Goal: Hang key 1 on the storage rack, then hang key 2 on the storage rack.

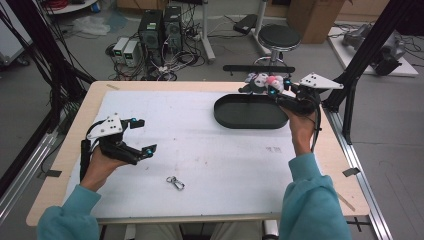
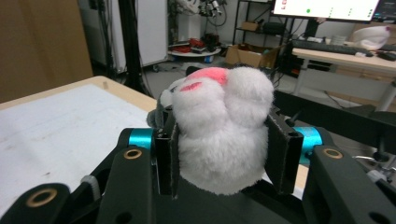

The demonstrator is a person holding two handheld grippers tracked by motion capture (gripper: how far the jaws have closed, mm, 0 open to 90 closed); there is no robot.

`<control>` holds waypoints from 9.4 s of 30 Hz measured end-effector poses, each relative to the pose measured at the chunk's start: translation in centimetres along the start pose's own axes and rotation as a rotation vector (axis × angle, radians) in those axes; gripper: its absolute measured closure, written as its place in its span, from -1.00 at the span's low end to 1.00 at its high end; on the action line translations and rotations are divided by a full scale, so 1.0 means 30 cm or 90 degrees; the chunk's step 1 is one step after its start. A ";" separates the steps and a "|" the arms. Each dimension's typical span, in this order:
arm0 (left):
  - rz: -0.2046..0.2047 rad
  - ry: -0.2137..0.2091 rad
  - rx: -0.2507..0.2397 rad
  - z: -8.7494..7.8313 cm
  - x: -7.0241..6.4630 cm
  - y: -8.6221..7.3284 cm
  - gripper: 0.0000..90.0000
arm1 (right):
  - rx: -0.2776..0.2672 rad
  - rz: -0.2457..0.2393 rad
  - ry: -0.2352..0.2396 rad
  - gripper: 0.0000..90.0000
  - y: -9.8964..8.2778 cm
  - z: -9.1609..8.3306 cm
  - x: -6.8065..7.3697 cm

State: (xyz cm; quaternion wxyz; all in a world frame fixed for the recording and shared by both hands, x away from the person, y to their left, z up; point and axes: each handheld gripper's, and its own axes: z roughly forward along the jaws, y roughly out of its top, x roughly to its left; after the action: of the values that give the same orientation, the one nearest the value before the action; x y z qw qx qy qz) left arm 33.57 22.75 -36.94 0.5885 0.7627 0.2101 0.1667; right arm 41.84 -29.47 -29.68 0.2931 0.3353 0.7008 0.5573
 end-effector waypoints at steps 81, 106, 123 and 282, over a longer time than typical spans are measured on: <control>0.001 -0.012 -0.019 0.002 -0.002 0.000 -0.96 | 0.042 -0.014 -0.085 0.22 -0.053 0.046 -0.028; -0.001 -0.010 -0.021 -0.007 0.002 -0.002 -0.96 | 0.072 0.027 -0.072 0.21 -0.150 0.168 -0.017; -0.008 -0.004 -0.028 -0.012 0.003 -0.008 -0.96 | 0.153 0.034 -0.024 0.02 -0.189 0.203 -0.035; 0.088 -0.205 0.392 0.174 -0.158 -0.125 0.35 | -0.094 -0.011 0.120 -0.98 -0.323 -0.244 0.159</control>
State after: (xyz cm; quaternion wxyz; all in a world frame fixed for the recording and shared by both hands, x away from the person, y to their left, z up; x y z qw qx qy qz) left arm 31.68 16.81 -41.91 0.3436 0.9333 0.1033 0.0124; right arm 31.83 -31.45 -37.79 0.2543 0.2528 0.6854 0.6337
